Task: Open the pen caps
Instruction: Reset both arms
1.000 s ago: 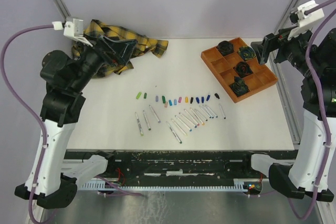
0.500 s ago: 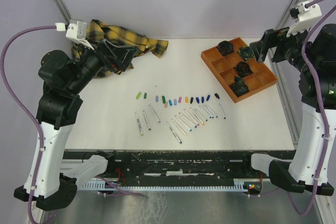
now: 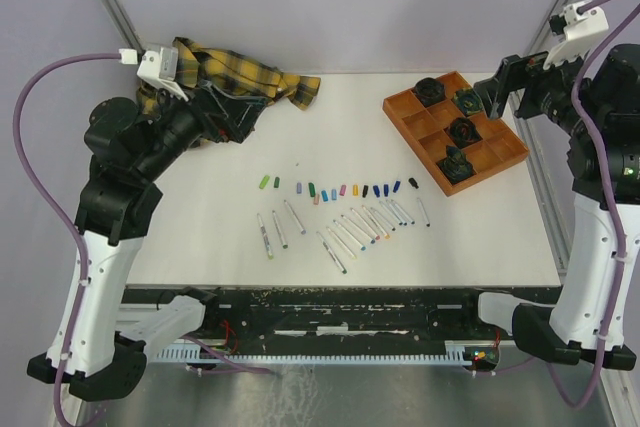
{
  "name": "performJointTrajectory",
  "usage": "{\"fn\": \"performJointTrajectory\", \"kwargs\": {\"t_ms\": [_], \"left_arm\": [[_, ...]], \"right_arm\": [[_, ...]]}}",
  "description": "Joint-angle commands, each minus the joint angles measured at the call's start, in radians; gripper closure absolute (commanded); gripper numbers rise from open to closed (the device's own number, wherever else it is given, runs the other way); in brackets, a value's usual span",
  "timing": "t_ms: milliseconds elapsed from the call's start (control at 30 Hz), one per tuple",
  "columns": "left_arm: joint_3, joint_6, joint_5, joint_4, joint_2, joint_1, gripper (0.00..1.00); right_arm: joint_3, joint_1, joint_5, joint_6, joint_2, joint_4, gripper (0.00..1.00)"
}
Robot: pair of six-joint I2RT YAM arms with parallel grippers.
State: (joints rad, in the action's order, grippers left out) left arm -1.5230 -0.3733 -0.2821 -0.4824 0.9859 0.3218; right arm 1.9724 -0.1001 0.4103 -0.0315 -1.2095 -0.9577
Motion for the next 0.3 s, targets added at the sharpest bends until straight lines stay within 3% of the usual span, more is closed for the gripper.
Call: {"fn": "performJointTrajectory", "kwargs": {"t_ms": [0, 267], "left_arm": [[-0.005, 0.051, -0.014, 0.026, -0.016, -0.003, 0.00], [0.029, 0.054, -0.043, 0.057, -0.031, -0.003, 0.01]], "right_arm": [[0.003, -0.004, 0.009, 0.013, -0.010, 0.045, 0.01], [-0.029, -0.005, 0.021, 0.002, -0.003, 0.064, 0.01]]}}
